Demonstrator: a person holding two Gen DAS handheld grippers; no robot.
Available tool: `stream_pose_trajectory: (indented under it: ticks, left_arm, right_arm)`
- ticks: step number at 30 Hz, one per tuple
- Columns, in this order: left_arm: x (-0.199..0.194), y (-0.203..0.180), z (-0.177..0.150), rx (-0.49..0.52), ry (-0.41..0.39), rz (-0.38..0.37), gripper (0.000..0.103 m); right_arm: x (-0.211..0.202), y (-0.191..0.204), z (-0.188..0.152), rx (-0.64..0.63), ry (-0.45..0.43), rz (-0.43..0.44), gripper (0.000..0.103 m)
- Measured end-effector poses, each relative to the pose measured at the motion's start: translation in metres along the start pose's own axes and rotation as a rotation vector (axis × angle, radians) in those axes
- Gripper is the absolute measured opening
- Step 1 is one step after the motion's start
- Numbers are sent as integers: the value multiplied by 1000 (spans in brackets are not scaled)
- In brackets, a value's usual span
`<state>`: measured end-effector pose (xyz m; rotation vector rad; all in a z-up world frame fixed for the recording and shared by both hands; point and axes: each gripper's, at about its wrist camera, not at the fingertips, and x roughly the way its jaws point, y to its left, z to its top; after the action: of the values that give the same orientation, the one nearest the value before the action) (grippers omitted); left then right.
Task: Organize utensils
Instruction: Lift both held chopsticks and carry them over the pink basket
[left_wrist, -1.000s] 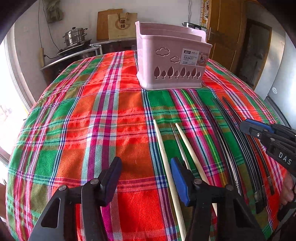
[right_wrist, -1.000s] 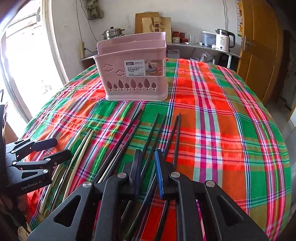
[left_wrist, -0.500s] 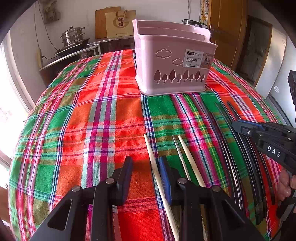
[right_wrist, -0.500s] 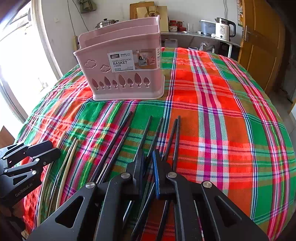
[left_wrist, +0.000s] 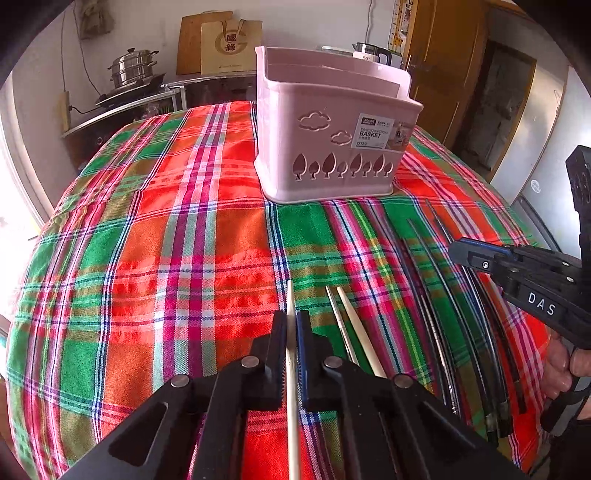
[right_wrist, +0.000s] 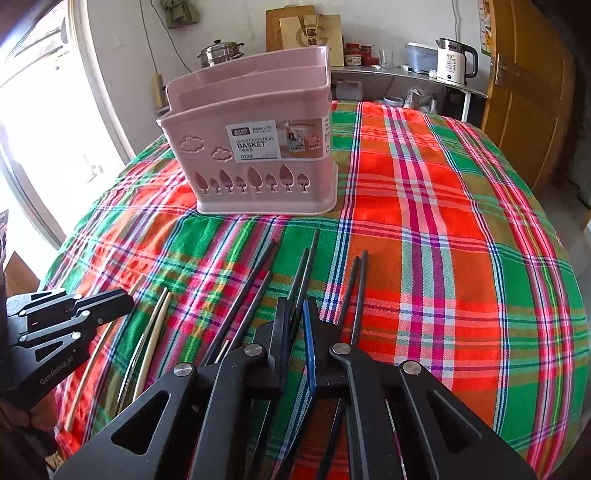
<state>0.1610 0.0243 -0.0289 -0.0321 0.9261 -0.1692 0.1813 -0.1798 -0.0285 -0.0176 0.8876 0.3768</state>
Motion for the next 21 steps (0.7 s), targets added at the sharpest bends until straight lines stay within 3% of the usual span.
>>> stream_pose_trajectory:
  ticks: [12, 21]
  left_arm:
    - [-72, -8, 19, 21, -158, -74, 5]
    - [-100, 1, 37, -4, -203, -117, 5]
  right_arm:
    - [-70, 9, 18, -21, -167, 51, 6]
    - [-96, 10, 24, -26, -233, 72, 5]
